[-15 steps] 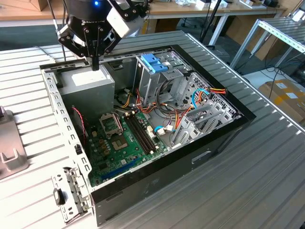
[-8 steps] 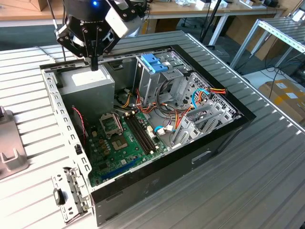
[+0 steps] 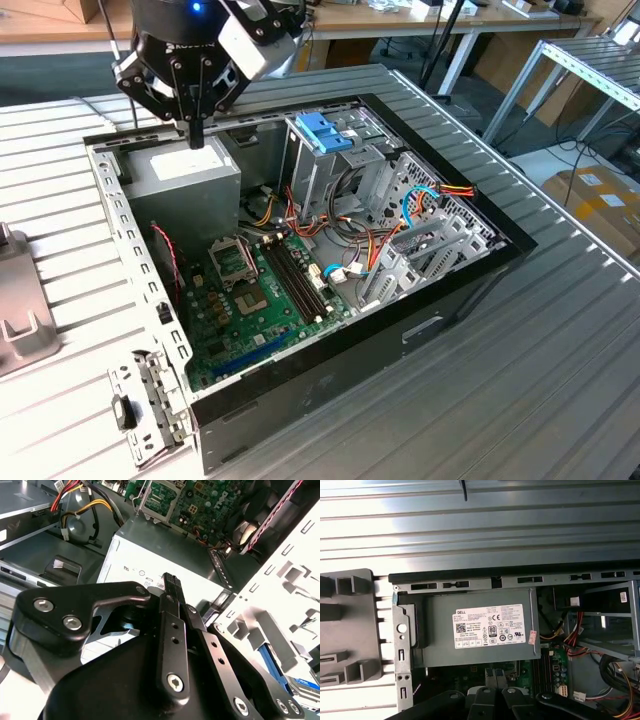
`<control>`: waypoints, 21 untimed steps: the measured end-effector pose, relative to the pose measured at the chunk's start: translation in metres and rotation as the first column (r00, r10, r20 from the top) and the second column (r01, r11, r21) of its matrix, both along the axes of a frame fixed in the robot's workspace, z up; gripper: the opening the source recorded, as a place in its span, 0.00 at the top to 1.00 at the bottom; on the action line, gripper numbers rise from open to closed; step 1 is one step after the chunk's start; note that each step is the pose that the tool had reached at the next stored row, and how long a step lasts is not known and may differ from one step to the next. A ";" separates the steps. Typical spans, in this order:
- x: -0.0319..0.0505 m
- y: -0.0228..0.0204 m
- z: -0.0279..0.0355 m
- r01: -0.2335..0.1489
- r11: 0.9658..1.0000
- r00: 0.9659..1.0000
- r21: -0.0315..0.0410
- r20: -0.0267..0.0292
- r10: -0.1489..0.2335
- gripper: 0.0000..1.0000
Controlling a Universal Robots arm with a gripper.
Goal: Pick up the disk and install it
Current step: 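Reach for the disk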
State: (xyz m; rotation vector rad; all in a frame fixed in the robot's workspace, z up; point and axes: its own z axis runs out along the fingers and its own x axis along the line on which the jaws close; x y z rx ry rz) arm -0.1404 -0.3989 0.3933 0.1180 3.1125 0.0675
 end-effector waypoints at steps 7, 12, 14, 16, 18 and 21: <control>-0.0020 0.0000 0.0000 0.000 1.000 1.000 0.000 0.000 0.000 0.89; -0.0046 0.0000 0.0000 0.000 1.000 1.000 0.000 0.000 0.000 0.89; -0.0052 0.0000 0.0000 0.000 1.000 1.000 0.000 0.000 0.000 0.89; -0.0057 0.0000 0.0000 0.000 1.000 1.000 0.000 0.000 0.000 0.89; -0.0064 0.0000 0.0000 0.000 1.000 1.000 0.000 0.000 0.000 0.89; -0.0075 0.0000 0.0000 0.000 1.000 1.000 0.000 0.000 0.000 0.89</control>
